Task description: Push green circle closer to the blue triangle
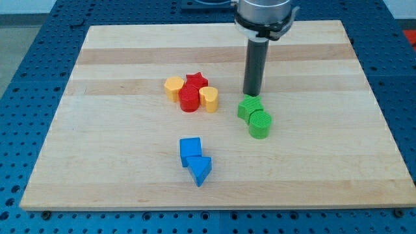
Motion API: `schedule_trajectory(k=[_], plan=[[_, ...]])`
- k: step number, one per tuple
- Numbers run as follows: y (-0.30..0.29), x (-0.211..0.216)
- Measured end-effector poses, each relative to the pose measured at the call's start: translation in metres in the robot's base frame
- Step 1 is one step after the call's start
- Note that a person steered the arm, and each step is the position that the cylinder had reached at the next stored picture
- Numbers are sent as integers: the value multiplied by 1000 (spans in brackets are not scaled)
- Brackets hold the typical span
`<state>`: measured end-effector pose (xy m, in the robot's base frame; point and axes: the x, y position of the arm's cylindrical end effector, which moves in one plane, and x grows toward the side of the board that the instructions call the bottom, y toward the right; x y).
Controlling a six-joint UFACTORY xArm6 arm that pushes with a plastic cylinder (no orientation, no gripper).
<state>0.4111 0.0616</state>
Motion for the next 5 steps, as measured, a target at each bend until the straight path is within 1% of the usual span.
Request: schedule_trajectory(k=[2, 3, 4, 5], plan=[[16, 66], [16, 86], [19, 76], [59, 64]])
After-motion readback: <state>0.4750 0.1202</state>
